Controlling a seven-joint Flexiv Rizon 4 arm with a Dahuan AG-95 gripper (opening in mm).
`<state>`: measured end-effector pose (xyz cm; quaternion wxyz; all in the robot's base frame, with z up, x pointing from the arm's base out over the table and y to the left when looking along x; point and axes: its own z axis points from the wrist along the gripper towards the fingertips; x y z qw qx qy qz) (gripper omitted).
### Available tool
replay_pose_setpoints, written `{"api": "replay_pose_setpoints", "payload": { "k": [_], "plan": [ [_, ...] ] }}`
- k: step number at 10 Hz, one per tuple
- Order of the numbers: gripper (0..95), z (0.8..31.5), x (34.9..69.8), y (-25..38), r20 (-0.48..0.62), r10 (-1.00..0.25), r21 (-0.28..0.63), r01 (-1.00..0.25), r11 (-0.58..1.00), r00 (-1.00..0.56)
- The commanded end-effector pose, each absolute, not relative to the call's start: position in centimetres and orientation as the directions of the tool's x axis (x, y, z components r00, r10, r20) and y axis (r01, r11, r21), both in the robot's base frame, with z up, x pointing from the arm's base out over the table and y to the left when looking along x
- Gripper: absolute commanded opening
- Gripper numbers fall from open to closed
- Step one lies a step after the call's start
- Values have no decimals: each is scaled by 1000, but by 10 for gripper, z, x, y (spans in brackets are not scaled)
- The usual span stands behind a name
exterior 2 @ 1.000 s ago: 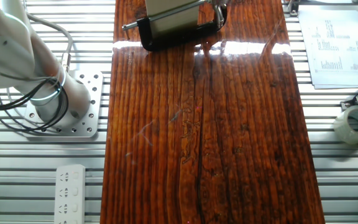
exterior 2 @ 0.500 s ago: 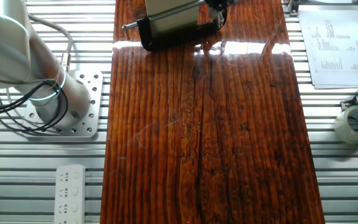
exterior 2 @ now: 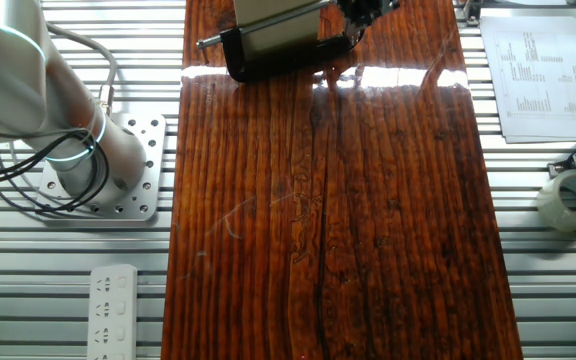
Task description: Turn off the water tap
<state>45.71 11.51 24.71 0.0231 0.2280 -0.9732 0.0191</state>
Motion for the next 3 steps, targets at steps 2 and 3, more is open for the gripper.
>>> {"api": "replay_pose_setpoints", "payload": {
  "k": [2,3],
  "plan": [
    [0,246,459,115,53,-410,-28,-412,911,-911],
    [0,246,459,115,53,-409,-29,-410,911,-911]
  ]
}}
